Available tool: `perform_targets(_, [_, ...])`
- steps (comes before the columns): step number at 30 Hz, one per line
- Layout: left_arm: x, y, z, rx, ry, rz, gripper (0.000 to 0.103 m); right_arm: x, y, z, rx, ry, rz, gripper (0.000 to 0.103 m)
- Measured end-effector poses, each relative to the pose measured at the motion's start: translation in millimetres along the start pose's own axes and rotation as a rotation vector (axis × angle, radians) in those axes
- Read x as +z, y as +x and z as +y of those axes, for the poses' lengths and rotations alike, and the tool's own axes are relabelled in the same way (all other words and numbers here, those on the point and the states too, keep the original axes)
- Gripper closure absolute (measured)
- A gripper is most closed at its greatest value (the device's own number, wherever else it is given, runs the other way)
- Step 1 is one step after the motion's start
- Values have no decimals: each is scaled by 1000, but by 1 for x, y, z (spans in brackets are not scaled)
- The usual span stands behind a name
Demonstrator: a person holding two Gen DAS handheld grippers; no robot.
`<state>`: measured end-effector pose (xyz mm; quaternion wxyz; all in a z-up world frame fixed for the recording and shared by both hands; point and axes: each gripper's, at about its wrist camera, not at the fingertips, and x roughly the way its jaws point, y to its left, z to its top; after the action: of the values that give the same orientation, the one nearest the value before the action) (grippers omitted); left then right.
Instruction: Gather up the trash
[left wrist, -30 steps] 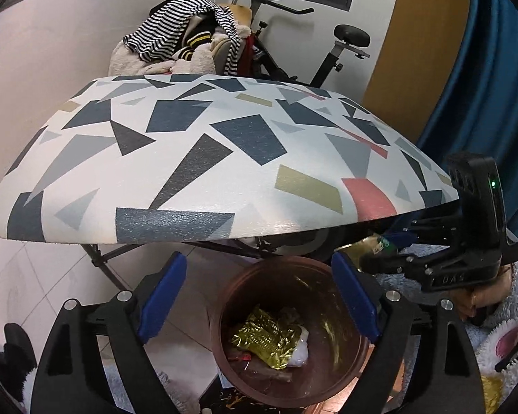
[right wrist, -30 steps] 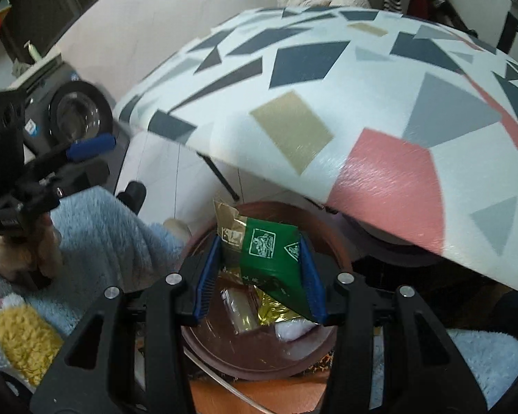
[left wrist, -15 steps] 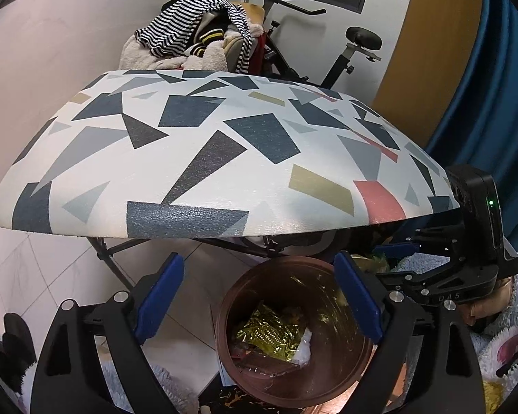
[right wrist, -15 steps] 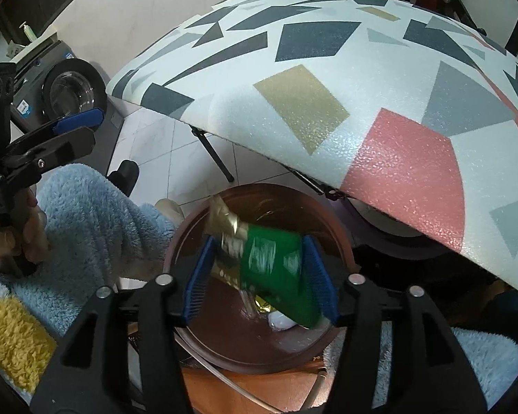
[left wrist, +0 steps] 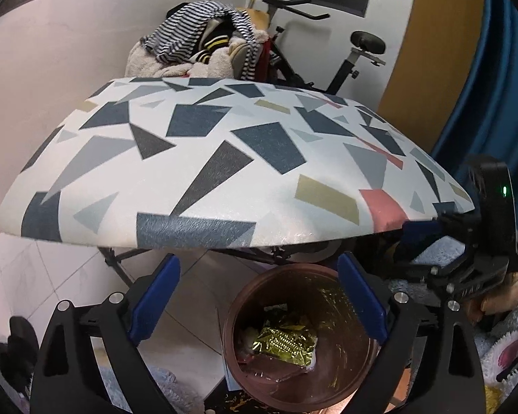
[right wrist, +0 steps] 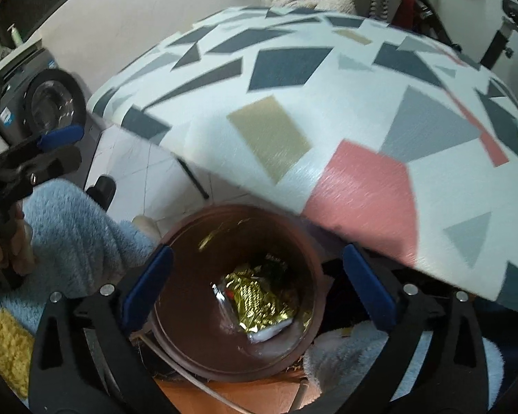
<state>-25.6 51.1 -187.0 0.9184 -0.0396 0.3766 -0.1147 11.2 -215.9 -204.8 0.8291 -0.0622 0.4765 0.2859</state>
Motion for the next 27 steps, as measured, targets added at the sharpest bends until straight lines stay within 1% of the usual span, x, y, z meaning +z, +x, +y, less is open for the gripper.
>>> perform_targets(1, [2, -1, -1, 0, 7, -4, 12, 0, -2, 0, -5, 2, -6, 6])
perform_targets(5, [15, -8, -5, 13, 14, -28, 11, 15, -30, -2, -48, 7, -78, 6])
perform_targets(6, [21, -13, -7, 15, 16, -48, 8, 20, -38, -2, -53, 6, -98, 6])
perform_targets(7, [29, -20, -12, 28, 34, -78, 6, 22, -42, -4, -55, 6, -107, 6])
perform_targets(10, [52, -43, -32, 86, 113, -174, 6, 38, -66, -7, -75, 2, -172, 6])
perform_targets(13, [75, -67, -52, 141, 182, -267, 6, 56, -99, -10, -105, 8, -257, 6])
perform_targets(14, [82, -73, -57, 152, 197, -291, 6, 59, -103, -10, -107, 9, -266, 6])
perform_targets(15, [90, -83, -64, 189, 217, -333, 6, 64, -112, -11, -112, 12, -288, 6])
perform_targets(16, [96, -89, -69, 211, 230, -360, 6, 68, -118, -11, -116, 13, -302, 6])
perform_targets(18, [107, -100, -76, 227, 253, -402, 6, 79, -140, -13, -136, 19, -347, 6])
perform_targets(19, [114, -105, -78, 221, 253, -409, 6, 80, -142, -13, -137, 19, -350, 6])
perform_targets(22, [132, -112, -77, 191, 223, -383, 6, 90, -167, -16, -161, 32, -405, 6])
perform_targets(23, [137, -113, -76, 181, 207, -370, 6, 92, -170, -16, -163, 35, -410, 6])
perform_targets(27, [149, -115, -70, 155, 164, -332, 6, 99, -190, -18, -177, 44, -441, 6])
